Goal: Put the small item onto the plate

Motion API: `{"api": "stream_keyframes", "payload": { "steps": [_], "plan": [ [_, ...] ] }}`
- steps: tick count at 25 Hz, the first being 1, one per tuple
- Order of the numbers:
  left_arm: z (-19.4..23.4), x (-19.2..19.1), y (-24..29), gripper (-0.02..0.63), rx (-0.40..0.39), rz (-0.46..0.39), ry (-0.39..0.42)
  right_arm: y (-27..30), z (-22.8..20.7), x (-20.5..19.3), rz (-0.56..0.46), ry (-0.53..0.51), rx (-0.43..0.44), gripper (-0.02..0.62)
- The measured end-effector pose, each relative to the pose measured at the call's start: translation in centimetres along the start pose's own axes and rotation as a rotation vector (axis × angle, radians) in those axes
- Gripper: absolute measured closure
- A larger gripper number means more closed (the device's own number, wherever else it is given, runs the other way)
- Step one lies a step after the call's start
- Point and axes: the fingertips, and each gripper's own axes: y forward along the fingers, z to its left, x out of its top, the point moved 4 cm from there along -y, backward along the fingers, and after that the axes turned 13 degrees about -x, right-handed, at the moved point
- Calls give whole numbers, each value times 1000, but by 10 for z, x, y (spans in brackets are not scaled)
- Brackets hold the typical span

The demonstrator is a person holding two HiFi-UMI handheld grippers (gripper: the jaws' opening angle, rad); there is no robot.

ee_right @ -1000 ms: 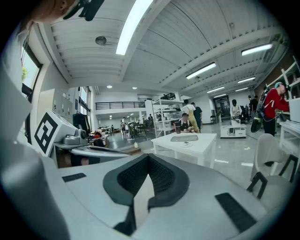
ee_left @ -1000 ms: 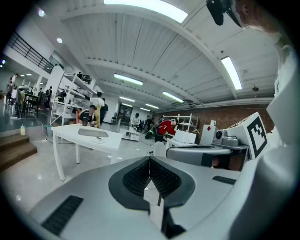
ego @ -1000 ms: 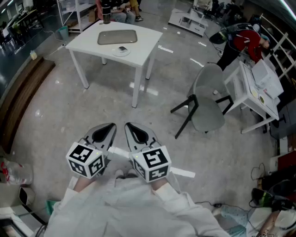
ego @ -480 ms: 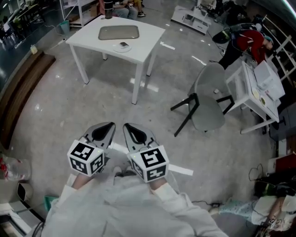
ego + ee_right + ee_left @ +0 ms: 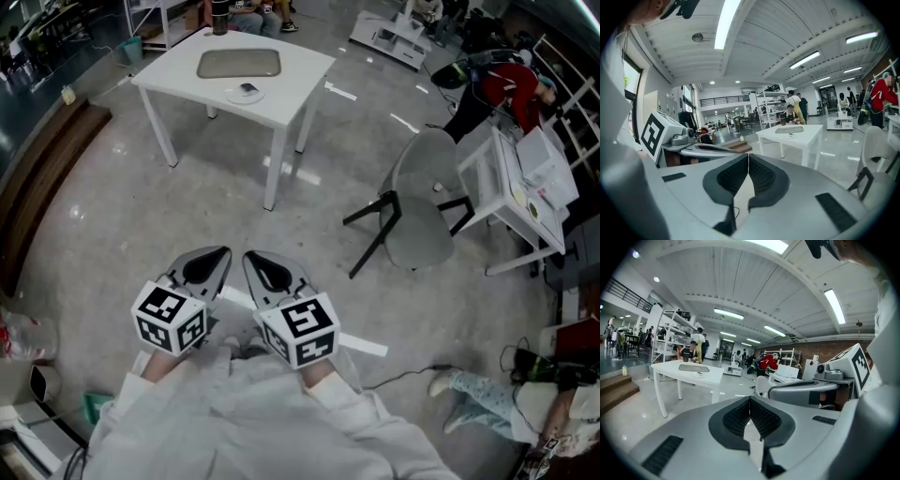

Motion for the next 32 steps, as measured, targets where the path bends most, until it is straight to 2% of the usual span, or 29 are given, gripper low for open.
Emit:
{"api": "stream_keyframes", "payload": {
  "steps": [6, 14, 21, 27, 32],
  "plan": [
    [6, -22, 8, 595, 35, 13, -78, -5, -8, -16, 10, 33, 59, 580],
    [29, -25, 28, 595, 51, 50, -110, 19, -25, -20, 42, 69, 72, 580],
    [81, -1, 60, 595, 29, 55, -85, 83, -47, -1, 52, 44, 50, 580],
    [149, 42, 89, 595, 5, 25, -76, 154, -66, 39, 31, 21, 7, 580],
    [203, 77, 116, 595, -30, 30, -29, 213, -85, 68, 12, 29, -23, 580]
  ]
}}
